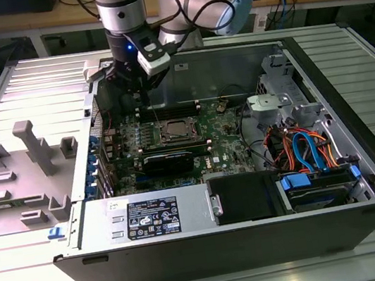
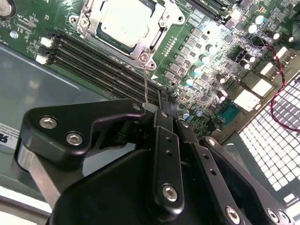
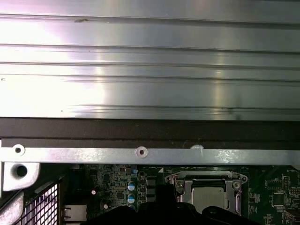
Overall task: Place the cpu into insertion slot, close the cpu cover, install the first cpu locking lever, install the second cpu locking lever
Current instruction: 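Install the first cpu locking lever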
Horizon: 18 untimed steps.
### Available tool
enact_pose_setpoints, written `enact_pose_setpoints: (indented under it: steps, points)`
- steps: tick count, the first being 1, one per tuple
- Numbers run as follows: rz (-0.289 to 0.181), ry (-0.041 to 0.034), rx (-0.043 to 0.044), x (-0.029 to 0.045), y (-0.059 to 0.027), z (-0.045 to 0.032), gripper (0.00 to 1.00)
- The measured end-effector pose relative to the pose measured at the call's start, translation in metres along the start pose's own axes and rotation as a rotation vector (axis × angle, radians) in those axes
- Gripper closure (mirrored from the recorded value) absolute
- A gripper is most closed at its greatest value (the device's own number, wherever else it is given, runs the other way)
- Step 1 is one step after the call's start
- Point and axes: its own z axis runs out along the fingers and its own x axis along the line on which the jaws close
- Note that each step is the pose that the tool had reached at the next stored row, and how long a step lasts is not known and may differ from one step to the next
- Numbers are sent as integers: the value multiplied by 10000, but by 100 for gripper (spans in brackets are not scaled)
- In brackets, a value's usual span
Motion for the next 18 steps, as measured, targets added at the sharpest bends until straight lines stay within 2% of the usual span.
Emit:
enact_pose_setpoints:
  steps: [18]
  points:
    - [-1, 0, 0, -112, 48, 5, 89]
